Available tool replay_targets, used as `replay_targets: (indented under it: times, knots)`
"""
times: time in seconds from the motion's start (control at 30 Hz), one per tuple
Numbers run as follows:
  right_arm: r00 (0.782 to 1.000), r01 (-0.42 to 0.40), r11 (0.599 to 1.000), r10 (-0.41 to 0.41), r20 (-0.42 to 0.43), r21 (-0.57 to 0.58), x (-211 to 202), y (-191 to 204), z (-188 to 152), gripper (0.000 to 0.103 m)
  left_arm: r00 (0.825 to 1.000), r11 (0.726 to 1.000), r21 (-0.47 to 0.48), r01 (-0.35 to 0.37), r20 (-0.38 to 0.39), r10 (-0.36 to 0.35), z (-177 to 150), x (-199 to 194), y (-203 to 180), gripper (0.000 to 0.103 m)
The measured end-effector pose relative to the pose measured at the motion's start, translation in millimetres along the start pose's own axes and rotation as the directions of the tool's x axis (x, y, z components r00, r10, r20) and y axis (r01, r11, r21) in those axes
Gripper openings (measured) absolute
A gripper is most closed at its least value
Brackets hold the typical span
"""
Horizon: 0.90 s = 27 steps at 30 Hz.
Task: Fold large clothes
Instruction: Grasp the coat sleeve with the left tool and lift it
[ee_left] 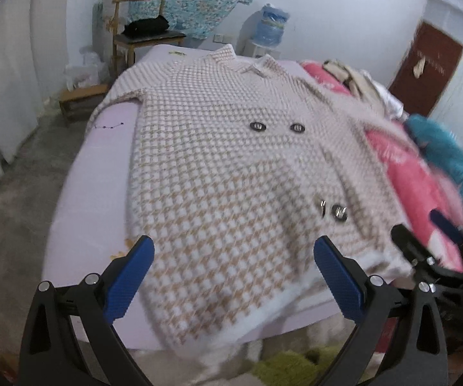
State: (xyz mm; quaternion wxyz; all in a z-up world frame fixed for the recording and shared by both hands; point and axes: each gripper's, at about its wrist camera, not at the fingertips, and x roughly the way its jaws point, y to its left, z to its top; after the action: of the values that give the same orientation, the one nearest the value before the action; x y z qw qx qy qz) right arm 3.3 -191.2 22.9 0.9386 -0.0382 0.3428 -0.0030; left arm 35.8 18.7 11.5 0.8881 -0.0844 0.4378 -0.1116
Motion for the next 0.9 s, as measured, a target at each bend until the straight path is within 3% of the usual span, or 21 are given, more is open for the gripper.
replay_targets:
  times: [0.13,0.33,0.47,0.57,0.67,0.77,0.87,0.9]
  knots:
    - [1.000,-0.011,1.000,0.012,0.020,-0.019,9.3,-1.6,12.9,0.095,0.997,0.996,-0.056,0.069,-0.025,-0.071,15.2,11.6,13.6,0.098]
    - [0.994,-0.107,0.994,0.107,0.025,-0.020,33.8,0.8,37.6,0.095,0.995,0.991,-0.092,0.099,0.010,-0.099,43.4,23.4,41.6,0.098]
    - [0.978,-0.209,0.978,0.209,0.005,-0.006,55.2,10.0,60.0,0.095,0.998,0.991,-0.130,-0.018,0.061,0.026,71.2,25.9,72.7,0.098]
    - [0.967,-0.252,0.967,0.253,0.017,-0.040,70.8,29.9,81.6,0.095,0.985,0.973,-0.208,-0.099,0.116,0.125,93.9,23.8,107.9,0.098]
    - [0.953,-0.301,0.951,0.303,0.014,-0.074,81.8,48.8,97.3,0.095,0.978,0.935,-0.337,-0.110,0.133,0.163,113.3,28.7,155.5,0.098]
    - [0.923,-0.383,0.920,0.384,-0.012,-0.083,98.3,70.5,112.1,0.087,0.989,0.874,-0.484,-0.050,0.095,0.110,125.5,46.4,207.9,0.098]
    - [0.912,-0.410,0.906,0.408,-0.039,-0.101,109.7,85.9,117.7,0.080,0.998,0.788,-0.614,0.029,0.058,0.009,126.1,71.9,255.0,0.097]
    - [0.909,-0.417,0.903,0.413,-0.053,-0.107,114.5,92.6,118.5,0.080,0.996,0.727,-0.682,0.085,0.050,-0.070,121.5,85.7,273.8,0.096]
